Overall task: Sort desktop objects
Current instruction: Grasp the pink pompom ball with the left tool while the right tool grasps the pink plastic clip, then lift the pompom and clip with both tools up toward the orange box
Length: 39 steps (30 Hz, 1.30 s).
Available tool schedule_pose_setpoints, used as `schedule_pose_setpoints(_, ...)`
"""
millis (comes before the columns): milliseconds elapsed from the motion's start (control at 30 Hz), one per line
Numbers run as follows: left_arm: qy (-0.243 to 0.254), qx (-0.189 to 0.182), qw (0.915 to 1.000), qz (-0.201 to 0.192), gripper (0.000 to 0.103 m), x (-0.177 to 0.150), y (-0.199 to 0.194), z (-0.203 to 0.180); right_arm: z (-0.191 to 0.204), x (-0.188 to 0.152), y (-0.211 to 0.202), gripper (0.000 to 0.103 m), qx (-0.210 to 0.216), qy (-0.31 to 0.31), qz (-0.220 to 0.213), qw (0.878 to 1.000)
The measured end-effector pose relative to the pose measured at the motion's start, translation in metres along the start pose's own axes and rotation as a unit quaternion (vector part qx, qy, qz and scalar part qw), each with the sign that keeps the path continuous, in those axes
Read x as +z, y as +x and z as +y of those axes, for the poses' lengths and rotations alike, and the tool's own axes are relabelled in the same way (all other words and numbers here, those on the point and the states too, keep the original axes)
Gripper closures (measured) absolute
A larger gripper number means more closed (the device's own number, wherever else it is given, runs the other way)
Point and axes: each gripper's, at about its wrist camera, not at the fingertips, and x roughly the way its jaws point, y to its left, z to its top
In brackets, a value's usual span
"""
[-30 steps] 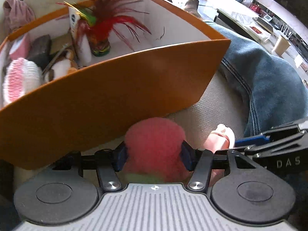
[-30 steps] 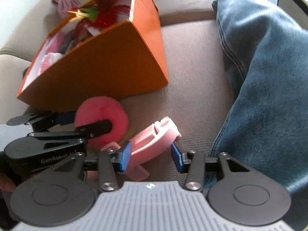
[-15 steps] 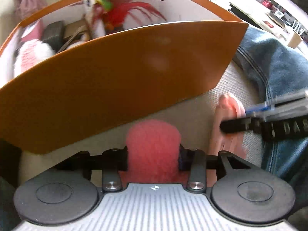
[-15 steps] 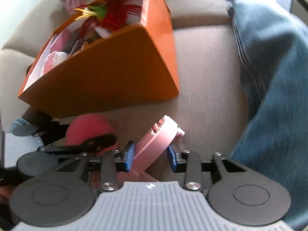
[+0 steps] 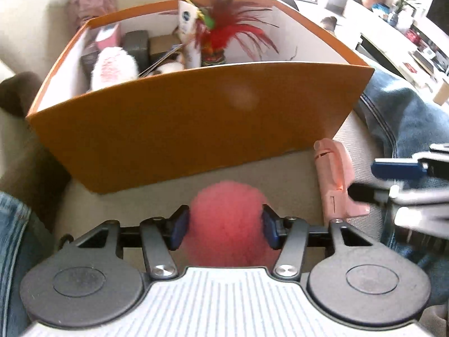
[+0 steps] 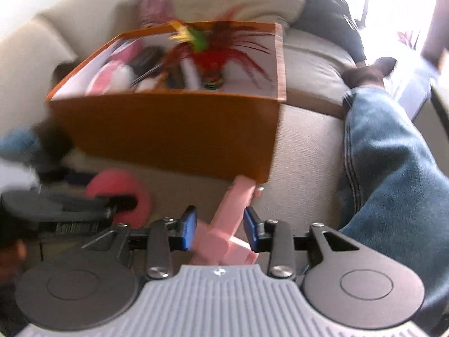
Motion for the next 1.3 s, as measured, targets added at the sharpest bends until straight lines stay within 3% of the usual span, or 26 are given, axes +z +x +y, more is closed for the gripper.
schedule_pose_setpoints(67, -0.012, 0.003, 0.9999, -0.002, 0.039, -0.005, -0.004, 0.003, 0.017, -0.008, -0.002, 0.058, -0.014, -0.043, -0.006, 0.999)
schedule_pose_setpoints(267, -0.03, -0.002, 0.9995, -0.009, 0.039, -0.008, -0.007, 0.006, 0.06, -0.025, 0.018, 0.058, -0.069, -0.149, 0.011, 0.986)
schedule_pose_setpoints(433, -0.026, -0.009, 0.9996, -0.007, 0.039, -0.007, -0.001, 0.004, 0.06, -0.032, 0.041, 0.053, -0.137, -0.176, 0.016, 0.975)
schedule_pose_setpoints(567, -0.021, -0.009, 0.9997, -0.005, 0.039, -0.008, 0.001, 0.003, 0.052, -0.032, 0.045, 0.053, -0.139, -0.166, 0.013, 0.976)
schedule_pose_setpoints(600, -0.021, -0.008, 0.9997, -0.004, 0.039, -0.008, 0.001, 0.003, 0.048, -0.032, 0.042, 0.054, -0.133, -0.156, 0.013, 0.979)
schedule_pose_setpoints(700, -0.023, -0.008, 0.9997, -0.004, 0.039, -0.008, 0.0, 0.004, 0.024, -0.031, 0.027, 0.07, -0.12, -0.109, 0.017, 0.987)
schedule_pose_setpoints(800, -0.02, -0.009, 0.9998, 0.0, 0.039, -0.009, 0.003, 0.002, -0.002, -0.03, 0.02, 0.076, -0.104, -0.057, 0.033, 0.992)
schedule_pose_setpoints(933, -0.018, -0.015, 0.9997, 0.005, 0.039, -0.009, 0.005, 0.001, -0.035, -0.025, 0.021, 0.075, -0.078, 0.025, 0.044, 0.996)
schedule_pose_setpoints(1133, -0.037, -0.021, 0.9989, 0.017, 0.034, -0.01, 0.021, 0.008, -0.052, -0.02, 0.021, 0.076, -0.067, 0.073, 0.049, 0.994)
schedule_pose_setpoints(1300, -0.031, -0.032, 0.9985, 0.031, 0.033, -0.011, 0.033, 0.004, -0.07, -0.025, 0.013, 0.079, -0.083, 0.107, 0.057, 0.989)
